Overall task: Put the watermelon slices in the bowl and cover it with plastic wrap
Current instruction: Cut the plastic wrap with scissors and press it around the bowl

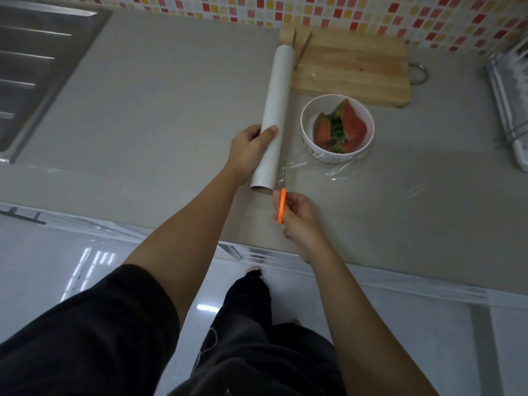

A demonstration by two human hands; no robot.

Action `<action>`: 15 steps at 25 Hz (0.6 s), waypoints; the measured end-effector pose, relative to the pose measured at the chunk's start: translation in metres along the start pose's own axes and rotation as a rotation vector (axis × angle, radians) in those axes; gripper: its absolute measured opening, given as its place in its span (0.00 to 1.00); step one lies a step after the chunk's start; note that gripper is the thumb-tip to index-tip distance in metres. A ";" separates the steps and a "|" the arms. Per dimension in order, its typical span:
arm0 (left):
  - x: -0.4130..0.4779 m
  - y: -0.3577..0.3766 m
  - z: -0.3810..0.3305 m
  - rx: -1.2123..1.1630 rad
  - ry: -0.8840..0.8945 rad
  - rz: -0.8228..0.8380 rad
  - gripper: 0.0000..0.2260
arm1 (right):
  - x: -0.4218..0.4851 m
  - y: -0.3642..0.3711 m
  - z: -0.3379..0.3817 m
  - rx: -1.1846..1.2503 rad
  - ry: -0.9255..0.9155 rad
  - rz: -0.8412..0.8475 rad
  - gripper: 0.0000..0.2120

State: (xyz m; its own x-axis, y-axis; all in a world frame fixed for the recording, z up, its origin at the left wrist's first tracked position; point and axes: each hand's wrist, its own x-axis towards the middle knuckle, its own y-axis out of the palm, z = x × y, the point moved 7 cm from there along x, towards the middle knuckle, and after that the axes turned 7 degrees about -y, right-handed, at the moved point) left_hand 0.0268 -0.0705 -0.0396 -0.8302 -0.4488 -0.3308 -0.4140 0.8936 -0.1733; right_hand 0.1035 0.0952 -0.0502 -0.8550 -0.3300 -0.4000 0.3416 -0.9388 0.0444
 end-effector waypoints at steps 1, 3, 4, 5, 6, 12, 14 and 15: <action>0.000 0.000 0.000 -0.004 -0.001 0.003 0.11 | 0.002 0.000 0.002 0.009 -0.012 0.000 0.07; 0.000 0.000 0.001 -0.016 -0.002 0.005 0.11 | 0.006 -0.002 0.005 0.005 -0.031 -0.019 0.06; 0.000 0.000 0.001 -0.026 -0.003 0.007 0.11 | 0.007 -0.002 0.005 -0.004 -0.029 -0.030 0.05; 0.000 0.000 0.001 -0.034 -0.003 0.011 0.11 | 0.009 -0.003 0.004 -0.006 -0.019 -0.033 0.05; 0.000 0.001 0.001 -0.038 -0.004 0.016 0.11 | 0.010 -0.003 0.004 -0.003 -0.009 -0.027 0.04; -0.002 0.001 0.000 -0.050 0.003 0.027 0.10 | 0.028 -0.006 0.014 -0.002 -0.031 -0.040 0.07; -0.002 0.000 0.000 -0.051 0.000 0.029 0.09 | 0.034 -0.006 0.015 0.017 -0.041 -0.048 0.07; -0.001 0.000 0.000 -0.053 -0.007 0.032 0.09 | 0.037 -0.007 0.016 0.026 -0.048 -0.056 0.06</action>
State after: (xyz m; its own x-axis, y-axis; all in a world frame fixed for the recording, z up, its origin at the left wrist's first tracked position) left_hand 0.0279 -0.0694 -0.0396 -0.8407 -0.4195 -0.3423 -0.4063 0.9067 -0.1134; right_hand 0.0629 0.0881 -0.0508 -0.8904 -0.2807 -0.3584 0.2831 -0.9579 0.0470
